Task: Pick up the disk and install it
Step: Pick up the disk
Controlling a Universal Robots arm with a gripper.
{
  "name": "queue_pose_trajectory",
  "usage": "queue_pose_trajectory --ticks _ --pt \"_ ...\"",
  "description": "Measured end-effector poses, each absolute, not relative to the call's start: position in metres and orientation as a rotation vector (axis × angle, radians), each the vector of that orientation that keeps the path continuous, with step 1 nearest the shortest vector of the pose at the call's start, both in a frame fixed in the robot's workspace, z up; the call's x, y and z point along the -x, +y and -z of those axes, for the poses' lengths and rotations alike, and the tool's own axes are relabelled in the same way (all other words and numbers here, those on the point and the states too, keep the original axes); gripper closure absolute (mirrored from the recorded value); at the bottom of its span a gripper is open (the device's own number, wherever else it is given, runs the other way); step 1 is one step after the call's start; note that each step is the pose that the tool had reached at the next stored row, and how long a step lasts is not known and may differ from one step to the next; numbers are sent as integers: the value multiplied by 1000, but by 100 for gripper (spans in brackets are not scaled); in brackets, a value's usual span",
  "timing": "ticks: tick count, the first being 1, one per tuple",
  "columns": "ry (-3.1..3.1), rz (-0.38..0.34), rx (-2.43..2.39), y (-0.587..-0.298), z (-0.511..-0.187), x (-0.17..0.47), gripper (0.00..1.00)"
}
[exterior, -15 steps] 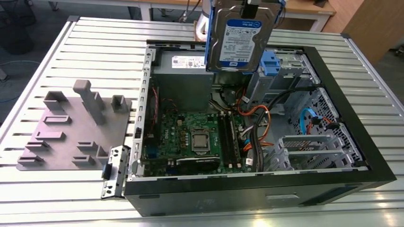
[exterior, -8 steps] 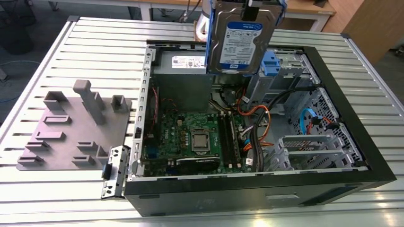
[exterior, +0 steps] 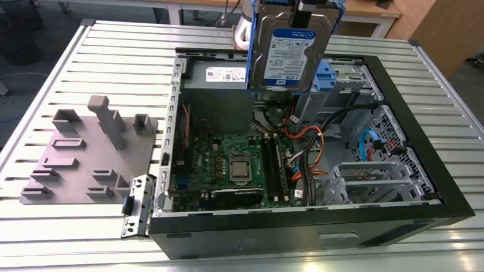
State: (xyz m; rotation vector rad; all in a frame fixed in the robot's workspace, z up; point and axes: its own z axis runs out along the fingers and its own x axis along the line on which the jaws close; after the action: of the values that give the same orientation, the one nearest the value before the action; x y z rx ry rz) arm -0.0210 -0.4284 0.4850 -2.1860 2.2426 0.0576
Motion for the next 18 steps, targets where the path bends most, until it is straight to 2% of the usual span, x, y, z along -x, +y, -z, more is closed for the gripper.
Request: queue_pose_trajectory --ticks 18 --pt "2243 -57 2186 -443 -485 21 65"
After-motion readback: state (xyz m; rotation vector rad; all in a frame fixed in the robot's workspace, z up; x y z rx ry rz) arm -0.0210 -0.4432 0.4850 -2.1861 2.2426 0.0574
